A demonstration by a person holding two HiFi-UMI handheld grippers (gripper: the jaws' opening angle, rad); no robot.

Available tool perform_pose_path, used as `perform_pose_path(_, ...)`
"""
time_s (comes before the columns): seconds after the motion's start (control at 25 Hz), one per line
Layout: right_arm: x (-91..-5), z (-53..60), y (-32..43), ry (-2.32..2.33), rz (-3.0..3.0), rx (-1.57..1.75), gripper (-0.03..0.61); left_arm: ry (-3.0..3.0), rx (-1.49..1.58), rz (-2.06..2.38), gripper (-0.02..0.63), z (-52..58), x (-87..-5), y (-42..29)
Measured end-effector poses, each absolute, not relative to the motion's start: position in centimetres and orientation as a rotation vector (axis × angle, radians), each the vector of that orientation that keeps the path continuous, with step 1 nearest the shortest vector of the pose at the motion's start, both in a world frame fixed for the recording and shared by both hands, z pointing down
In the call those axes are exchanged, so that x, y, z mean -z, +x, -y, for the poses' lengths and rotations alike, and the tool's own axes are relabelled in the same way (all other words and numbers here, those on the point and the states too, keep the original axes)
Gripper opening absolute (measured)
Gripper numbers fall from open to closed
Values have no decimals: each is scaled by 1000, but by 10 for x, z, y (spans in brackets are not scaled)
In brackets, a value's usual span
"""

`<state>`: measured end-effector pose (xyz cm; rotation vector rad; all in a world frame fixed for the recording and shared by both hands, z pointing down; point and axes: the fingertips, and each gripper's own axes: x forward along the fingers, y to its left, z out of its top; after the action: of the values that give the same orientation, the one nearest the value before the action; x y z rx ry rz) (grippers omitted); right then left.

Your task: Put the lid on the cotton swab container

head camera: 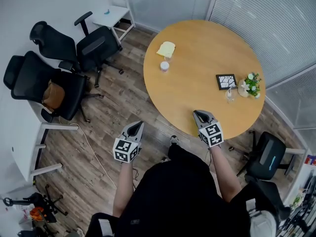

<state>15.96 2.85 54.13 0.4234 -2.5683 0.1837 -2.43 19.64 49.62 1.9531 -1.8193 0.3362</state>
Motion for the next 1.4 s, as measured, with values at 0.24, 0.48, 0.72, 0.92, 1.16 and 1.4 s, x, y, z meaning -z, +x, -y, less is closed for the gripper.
perform_pose_path(0.24,-546,4,147,398,2574,-195,5,1934,-344,1834,6,-166,-498,-35)
perform_pose_path(0.48,-549,27,130,380,2577,-164,5,1942,-330,1850,6,-143,-495,-47)
perform_pose_path(0.72,-547,40,121,413,2556,-142,5,1964,-321,1819,6,-127,-500,-65)
perform_pose_path(0.92,-551,49,119,518,2527,-182,5,2029,-327,1726,6,-103,-511,-80)
perform_pose_path(1.16,-547,68,94,688,2479,-226,5,2171,-365,1549,6,-56,-516,-111)
perform_pose_path(1.4,-545,81,58,828,2435,-252,5,2289,-412,1372,6,-17,-523,-147)
